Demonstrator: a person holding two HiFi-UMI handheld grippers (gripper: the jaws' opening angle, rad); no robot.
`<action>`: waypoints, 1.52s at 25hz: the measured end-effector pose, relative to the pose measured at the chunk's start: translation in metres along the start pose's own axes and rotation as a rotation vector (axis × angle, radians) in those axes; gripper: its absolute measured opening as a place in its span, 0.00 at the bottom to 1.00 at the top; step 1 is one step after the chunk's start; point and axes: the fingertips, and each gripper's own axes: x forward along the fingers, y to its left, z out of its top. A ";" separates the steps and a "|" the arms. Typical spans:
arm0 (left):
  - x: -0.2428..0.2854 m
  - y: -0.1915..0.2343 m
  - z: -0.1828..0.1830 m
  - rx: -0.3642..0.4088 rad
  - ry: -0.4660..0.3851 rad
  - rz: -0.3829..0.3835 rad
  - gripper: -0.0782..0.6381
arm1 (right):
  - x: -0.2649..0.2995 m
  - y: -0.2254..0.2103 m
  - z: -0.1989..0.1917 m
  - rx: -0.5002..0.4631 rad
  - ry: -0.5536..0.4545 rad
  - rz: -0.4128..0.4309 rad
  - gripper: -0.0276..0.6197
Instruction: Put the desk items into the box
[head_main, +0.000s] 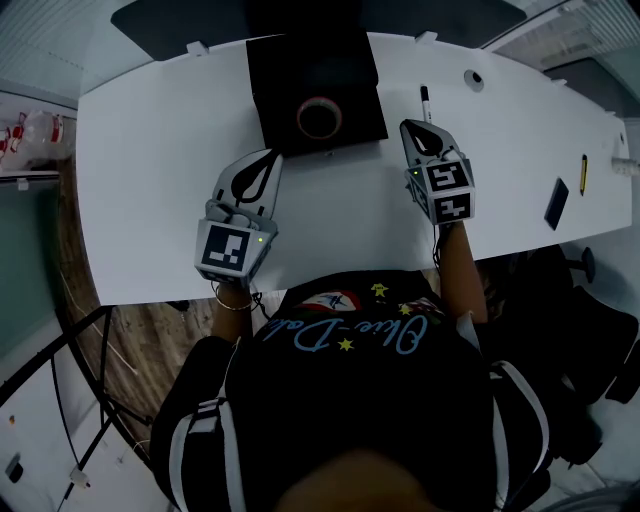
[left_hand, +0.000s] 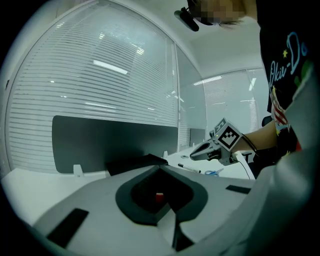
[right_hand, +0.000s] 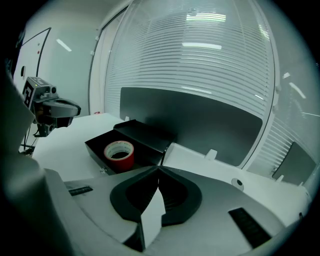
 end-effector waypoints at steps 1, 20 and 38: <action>0.002 -0.001 0.000 0.000 0.001 0.000 0.11 | -0.001 -0.005 -0.002 0.010 0.000 -0.006 0.05; 0.040 -0.025 0.014 0.026 0.009 -0.024 0.11 | 0.001 -0.061 -0.035 0.105 0.023 -0.059 0.05; 0.053 -0.032 0.011 0.055 0.061 -0.021 0.11 | 0.026 -0.085 -0.069 0.138 0.107 -0.068 0.14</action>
